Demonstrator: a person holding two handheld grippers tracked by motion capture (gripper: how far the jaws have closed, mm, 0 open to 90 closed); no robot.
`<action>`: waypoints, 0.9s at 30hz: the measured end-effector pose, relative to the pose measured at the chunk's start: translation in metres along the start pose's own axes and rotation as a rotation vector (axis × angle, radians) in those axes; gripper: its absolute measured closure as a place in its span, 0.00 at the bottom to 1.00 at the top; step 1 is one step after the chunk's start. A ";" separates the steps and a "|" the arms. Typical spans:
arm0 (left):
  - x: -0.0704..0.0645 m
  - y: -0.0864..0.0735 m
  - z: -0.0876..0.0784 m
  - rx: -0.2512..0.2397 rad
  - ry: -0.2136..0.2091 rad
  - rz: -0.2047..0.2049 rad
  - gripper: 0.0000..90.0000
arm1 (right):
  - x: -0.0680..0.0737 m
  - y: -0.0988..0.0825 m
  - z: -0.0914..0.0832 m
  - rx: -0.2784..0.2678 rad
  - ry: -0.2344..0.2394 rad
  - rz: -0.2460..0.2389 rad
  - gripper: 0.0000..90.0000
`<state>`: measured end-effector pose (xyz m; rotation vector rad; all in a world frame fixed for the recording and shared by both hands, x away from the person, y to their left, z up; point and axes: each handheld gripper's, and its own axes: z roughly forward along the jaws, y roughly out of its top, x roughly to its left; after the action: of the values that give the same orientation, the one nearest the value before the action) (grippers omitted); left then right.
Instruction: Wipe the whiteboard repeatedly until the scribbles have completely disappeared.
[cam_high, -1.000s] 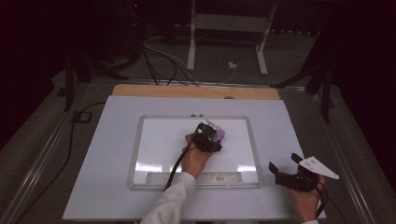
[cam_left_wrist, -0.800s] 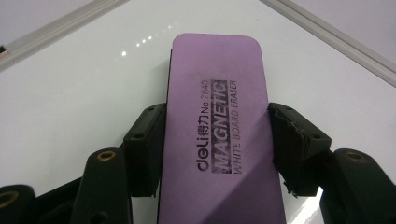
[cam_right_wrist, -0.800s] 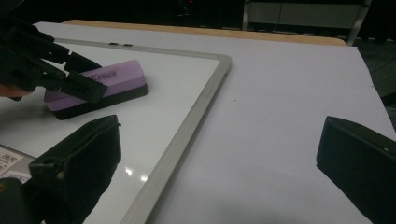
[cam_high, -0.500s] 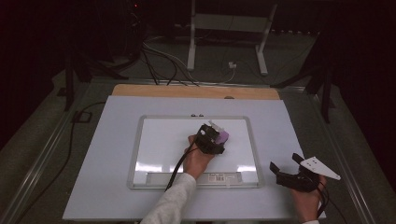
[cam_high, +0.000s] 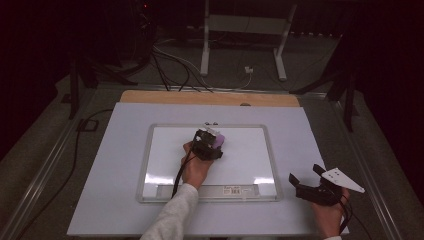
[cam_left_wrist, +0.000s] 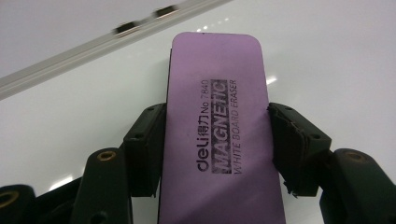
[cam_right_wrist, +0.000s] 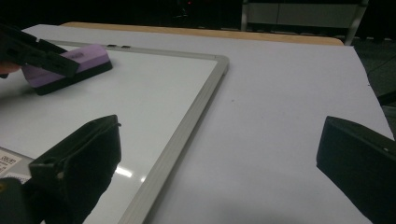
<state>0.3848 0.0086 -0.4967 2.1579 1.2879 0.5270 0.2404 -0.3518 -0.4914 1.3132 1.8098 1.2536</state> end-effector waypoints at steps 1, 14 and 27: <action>0.004 -0.001 -0.001 0.004 0.012 -0.006 0.46 | 0.000 0.000 0.000 0.000 -0.001 -0.001 0.00; 0.047 -0.016 -0.033 -0.082 -0.001 -0.117 0.46 | 0.001 0.000 0.001 0.002 -0.001 0.000 0.00; 0.067 -0.048 -0.068 -0.118 0.026 -0.158 0.46 | 0.001 0.000 0.001 0.003 -0.003 0.001 0.00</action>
<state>0.3440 0.1043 -0.4732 1.9405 1.3921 0.5525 0.2405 -0.3505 -0.4917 1.3168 1.8098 1.2498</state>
